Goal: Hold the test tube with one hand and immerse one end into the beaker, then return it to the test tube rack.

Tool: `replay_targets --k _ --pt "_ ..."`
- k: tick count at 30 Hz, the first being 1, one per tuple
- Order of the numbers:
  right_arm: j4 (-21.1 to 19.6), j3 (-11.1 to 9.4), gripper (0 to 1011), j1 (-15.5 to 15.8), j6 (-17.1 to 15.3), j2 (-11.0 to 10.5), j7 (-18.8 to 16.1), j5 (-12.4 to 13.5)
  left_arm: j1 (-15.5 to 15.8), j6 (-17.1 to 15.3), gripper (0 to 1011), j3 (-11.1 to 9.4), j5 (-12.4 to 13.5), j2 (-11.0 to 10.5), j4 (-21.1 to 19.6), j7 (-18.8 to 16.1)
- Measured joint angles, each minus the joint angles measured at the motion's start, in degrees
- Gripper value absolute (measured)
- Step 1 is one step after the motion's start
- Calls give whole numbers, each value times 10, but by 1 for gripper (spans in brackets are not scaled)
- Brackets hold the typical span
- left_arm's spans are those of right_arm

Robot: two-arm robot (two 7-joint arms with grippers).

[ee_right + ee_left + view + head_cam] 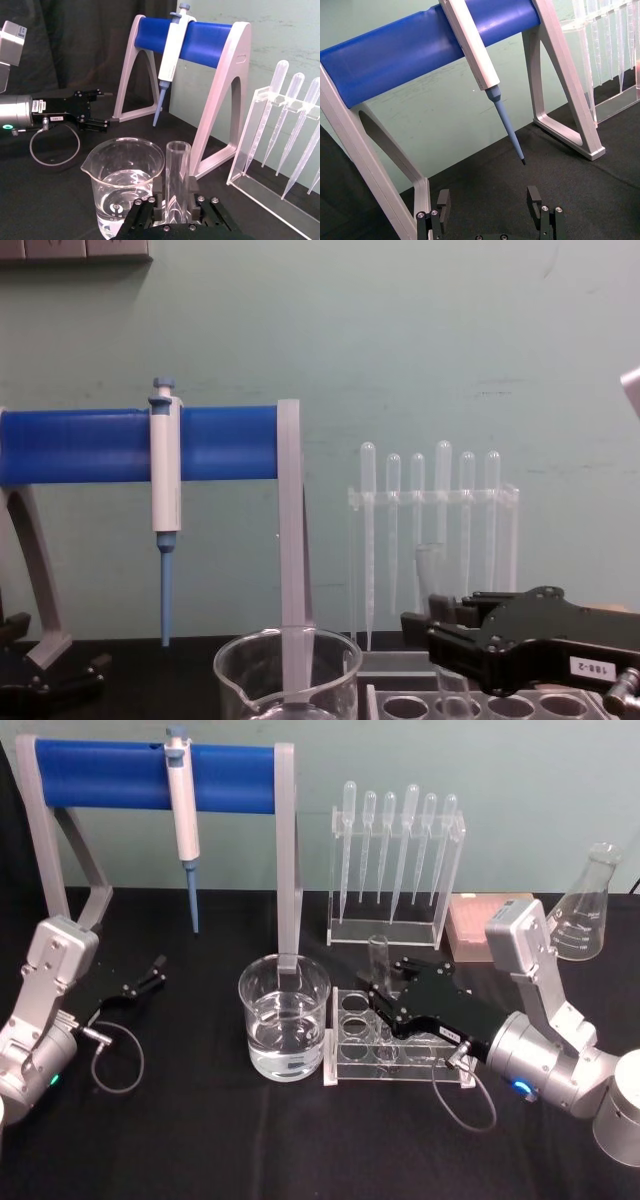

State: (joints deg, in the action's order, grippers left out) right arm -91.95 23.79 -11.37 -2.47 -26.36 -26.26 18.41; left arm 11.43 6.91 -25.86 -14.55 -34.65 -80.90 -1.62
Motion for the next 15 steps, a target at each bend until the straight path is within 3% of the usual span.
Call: replay_targets --k 4,7,11,13,15 --pt "-11 -5 429 11 -1 -4 6 -1 0 0 1000 0 0 0 0 0" --pt "-23 -9 487 23 -3 -8 11 -1 0 0 1000 0 0 0 0 0" --pt "-52 -24 602 60 -1 -17 27 2 0 0 1000 0 0 0 0 0" --pt "-77 -42 690 101 9 -24 40 9 0 0 1000 0 0 0 0 0" --pt "-89 -52 771 122 15 -28 47 11 0 0 1000 0 0 0 0 0"
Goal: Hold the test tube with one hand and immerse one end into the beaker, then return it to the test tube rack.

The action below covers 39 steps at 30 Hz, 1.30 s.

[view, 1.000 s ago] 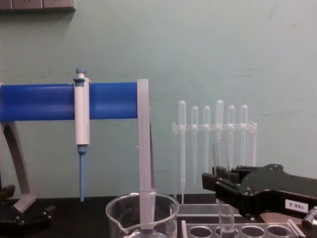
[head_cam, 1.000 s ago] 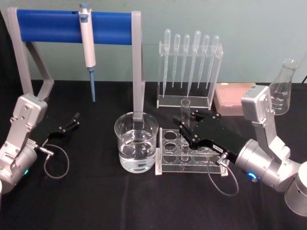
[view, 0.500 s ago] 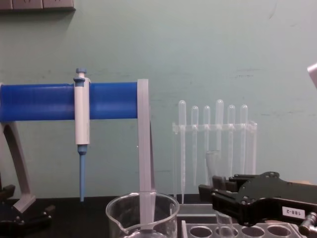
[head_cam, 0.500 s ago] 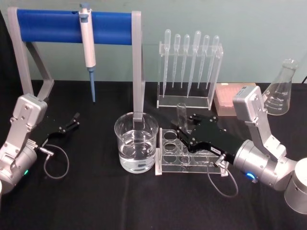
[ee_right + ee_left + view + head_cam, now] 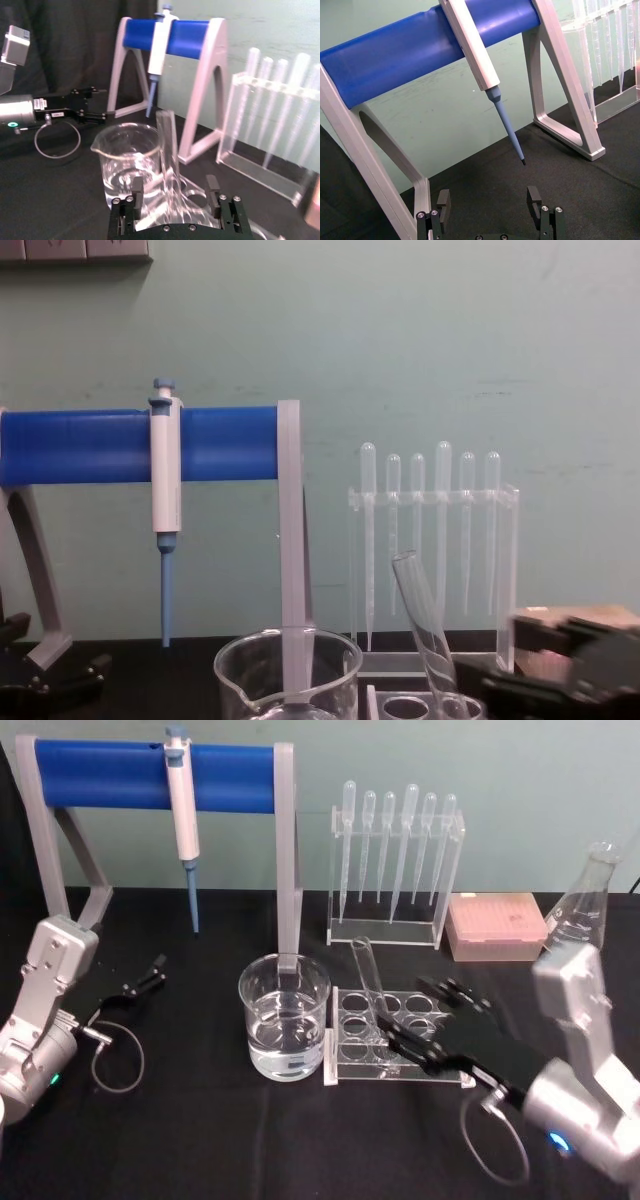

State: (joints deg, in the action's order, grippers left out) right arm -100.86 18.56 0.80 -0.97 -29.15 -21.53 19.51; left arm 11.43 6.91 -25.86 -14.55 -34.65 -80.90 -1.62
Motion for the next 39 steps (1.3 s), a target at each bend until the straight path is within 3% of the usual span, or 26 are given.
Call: replay_targets --k 6,8,13,16,21,28,39 --pt "-15 -45 915 57 22 -6 28 3 0 0 1000 0 0 0 0 0" --pt "2 -76 973 76 40 0 51 4 0 0 1000 0 0 0 0 0" --pt "29 -105 1002 83 66 18 90 -10 0 0 1000 0 0 0 0 0" --pt "57 -121 1002 77 89 40 126 -33 0 0 1000 0 0 0 0 0" --pt "98 -117 1002 47 91 67 161 -74 0 0 1000 0 0 0 0 0" --pt "130 -107 1002 23 82 88 186 -116 0 0 1000 0 0 0 0 0" --pt "129 -109 1002 25 83 86 185 -112 0 0 1000 0 0 0 0 0"
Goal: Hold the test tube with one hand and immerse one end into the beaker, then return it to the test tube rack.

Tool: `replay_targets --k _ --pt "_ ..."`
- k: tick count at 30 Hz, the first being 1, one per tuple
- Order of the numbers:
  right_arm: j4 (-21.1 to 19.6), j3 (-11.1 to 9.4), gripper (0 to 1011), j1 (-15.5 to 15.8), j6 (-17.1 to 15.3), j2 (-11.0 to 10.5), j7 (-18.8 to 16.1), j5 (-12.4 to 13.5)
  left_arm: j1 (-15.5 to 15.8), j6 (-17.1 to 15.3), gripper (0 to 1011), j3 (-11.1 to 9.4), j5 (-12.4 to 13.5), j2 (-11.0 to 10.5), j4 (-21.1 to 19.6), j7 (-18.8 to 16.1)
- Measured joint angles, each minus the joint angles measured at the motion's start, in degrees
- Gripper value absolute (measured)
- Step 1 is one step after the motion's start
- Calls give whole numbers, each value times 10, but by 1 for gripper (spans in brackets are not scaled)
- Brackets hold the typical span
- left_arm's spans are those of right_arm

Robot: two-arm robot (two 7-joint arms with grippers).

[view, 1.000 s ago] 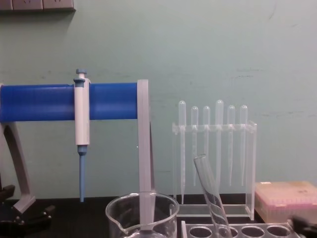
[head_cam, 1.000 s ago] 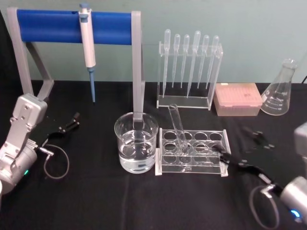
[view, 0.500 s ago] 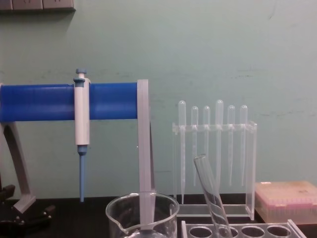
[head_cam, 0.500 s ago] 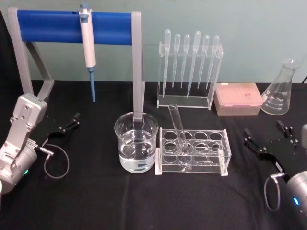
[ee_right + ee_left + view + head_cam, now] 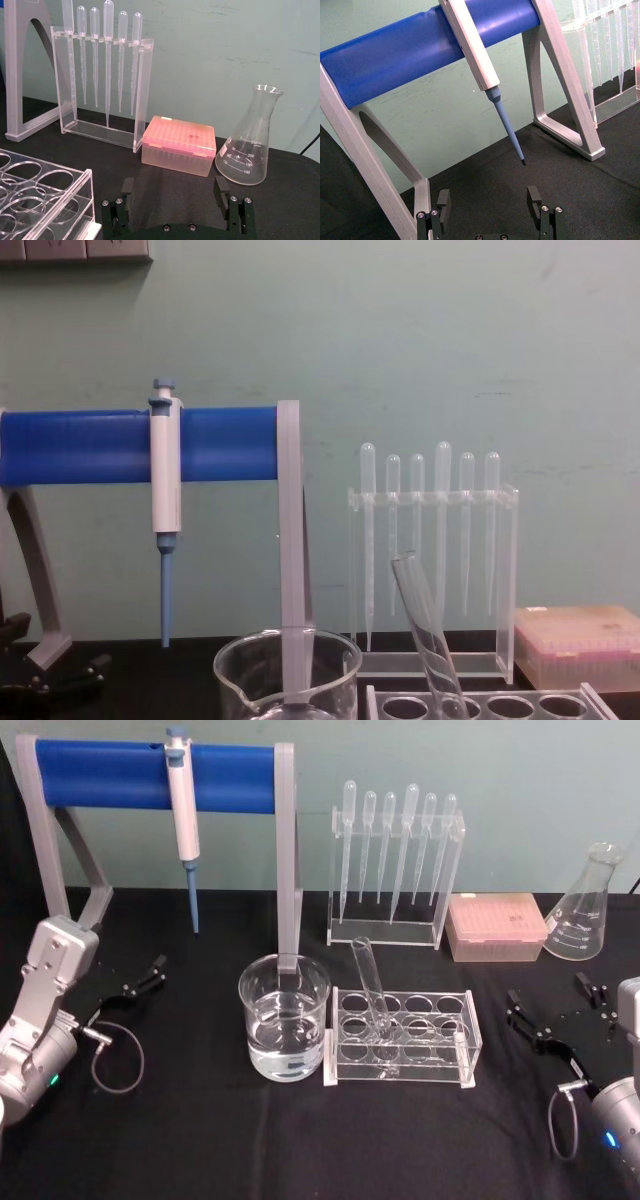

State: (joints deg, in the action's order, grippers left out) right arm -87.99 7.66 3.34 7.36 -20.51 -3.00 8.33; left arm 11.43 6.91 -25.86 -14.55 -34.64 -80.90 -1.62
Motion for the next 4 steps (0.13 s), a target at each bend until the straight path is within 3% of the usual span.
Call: replay_targets --k 4 --pt "0 0 1002 1 1 0 0 2 0 0 1000 0 0 0 0 0"
